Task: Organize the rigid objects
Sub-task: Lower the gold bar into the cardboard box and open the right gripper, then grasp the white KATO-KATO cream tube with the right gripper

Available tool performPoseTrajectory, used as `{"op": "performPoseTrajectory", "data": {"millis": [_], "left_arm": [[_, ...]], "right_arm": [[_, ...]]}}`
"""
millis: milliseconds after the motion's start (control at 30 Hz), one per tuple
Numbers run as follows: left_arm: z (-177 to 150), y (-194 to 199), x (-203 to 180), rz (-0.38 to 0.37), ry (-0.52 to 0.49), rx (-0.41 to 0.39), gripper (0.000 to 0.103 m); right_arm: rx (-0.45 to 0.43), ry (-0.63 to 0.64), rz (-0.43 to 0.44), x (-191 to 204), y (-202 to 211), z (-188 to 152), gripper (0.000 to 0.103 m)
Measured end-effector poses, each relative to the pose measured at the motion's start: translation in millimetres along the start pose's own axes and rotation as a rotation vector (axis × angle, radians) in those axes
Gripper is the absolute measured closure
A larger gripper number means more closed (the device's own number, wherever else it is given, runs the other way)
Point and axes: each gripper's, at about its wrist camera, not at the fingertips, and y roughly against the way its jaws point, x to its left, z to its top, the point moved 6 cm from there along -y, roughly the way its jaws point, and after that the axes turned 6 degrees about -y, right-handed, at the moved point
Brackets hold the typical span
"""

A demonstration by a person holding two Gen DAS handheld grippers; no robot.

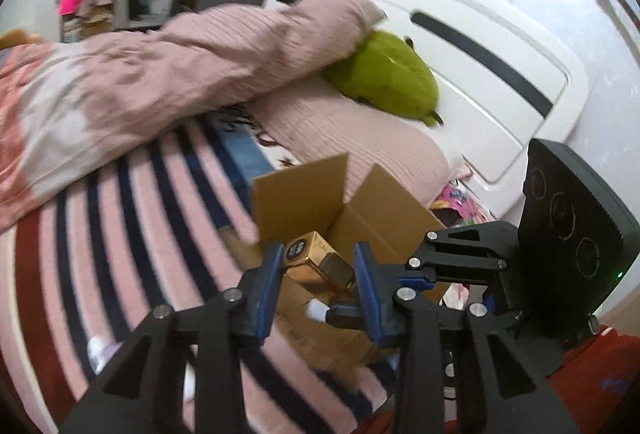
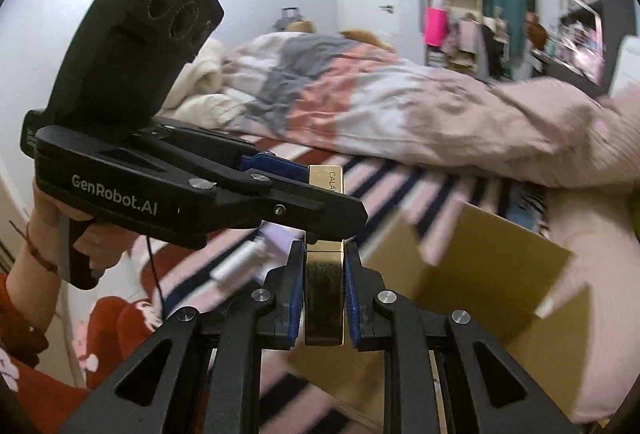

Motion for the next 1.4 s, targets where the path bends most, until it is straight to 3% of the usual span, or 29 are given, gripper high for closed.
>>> {"op": "performPoseTrajectory", "data": {"millis": [167,333,367,500,567,667,767,933,1000,1200,1367,1400], "left_arm": [[4,-51,-15,-0.041,-0.012,0.121,0.07],[-3,-72,-15,-0.029,-0.019,0.207,0.069],[-4,-72,-15,-0.02,-0.022,0.211,0.068],[-3,-63,-12,0.014,-0.037,0.189,0.041],[-3,-51,-7,0.023,-0.029,0.16,0.039],[-4,-26,5,0.067,-0.011,0.114,0.035],[-13,8,24,0.141,0.006,0.069,0.033],[-41,66,70,0.275,0.071,0.007,0.029],[-56,86,88,0.316,0.105,-0.009,0.028],[-122,131,147,0.444,0.224,-0.016,0.028],[-180,145,184,0.465,0.333,-0.018,0.028],[-188,147,188,0.465,0.346,-0.018,0.028]], "right_arm": [[0.089,-0.107,-0.053,-53,6,-16,0.09],[0.222,-0.144,-0.066,-71,-8,-31,0.09],[0.247,-0.147,-0.07,-73,-12,-32,0.09],[0.302,-0.133,-0.106,-77,-18,-36,0.089],[0.317,-0.129,-0.11,-75,-19,-36,0.089],[0.31,-0.129,-0.111,-72,-21,-34,0.076],[0.272,-0.111,-0.103,-58,-20,-23,0.061],[0.167,-0.037,-0.049,-8,-20,3,0.016],[0.134,0.007,-0.015,19,-26,13,0.009],[0.182,0.086,0.072,98,-81,9,0.008],[0.293,-0.036,0.192,125,-146,-20,0.009],[0.32,-0.077,0.194,126,-163,-29,0.014]]}}
